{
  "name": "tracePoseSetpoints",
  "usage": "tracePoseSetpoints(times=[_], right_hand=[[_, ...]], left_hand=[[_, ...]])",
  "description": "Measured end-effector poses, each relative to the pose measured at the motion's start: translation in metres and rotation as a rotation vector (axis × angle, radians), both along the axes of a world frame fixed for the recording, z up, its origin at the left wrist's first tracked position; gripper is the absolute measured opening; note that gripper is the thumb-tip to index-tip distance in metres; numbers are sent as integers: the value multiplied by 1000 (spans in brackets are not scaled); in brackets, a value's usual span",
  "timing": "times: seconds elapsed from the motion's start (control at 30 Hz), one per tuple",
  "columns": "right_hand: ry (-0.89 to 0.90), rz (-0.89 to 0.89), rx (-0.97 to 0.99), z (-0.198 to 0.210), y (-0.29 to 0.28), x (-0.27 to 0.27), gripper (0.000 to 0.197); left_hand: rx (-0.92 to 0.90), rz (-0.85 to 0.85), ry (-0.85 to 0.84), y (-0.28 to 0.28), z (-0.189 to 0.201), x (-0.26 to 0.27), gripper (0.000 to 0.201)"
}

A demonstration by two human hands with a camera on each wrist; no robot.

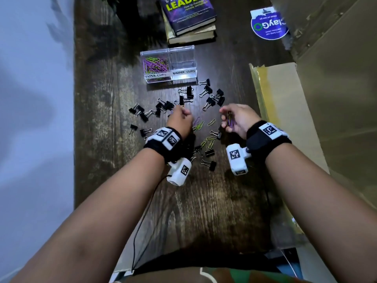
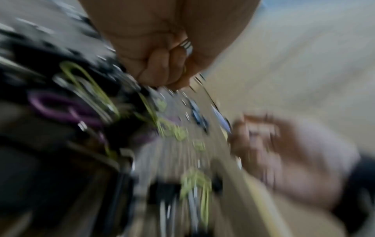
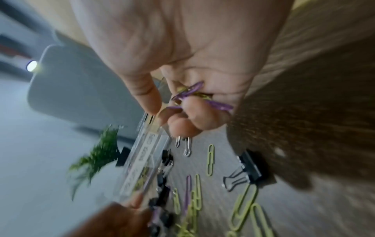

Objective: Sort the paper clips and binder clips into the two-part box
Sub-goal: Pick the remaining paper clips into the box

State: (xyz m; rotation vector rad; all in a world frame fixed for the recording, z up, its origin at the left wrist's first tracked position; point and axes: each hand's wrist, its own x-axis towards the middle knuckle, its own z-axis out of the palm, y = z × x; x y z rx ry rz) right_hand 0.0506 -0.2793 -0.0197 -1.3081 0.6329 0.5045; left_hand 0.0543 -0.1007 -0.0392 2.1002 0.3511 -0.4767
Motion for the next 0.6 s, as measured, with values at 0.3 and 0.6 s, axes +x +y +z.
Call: tracePoseSetpoints(times=[0.3,0.6], right_hand=[[-327,903,-955,-5,21,7,13],[-252,1071,-1033,-8,26,9,9]], left_hand=[[299,-6,-17,52,2,37,26],[577,-404,-110,41,1,35,18]])
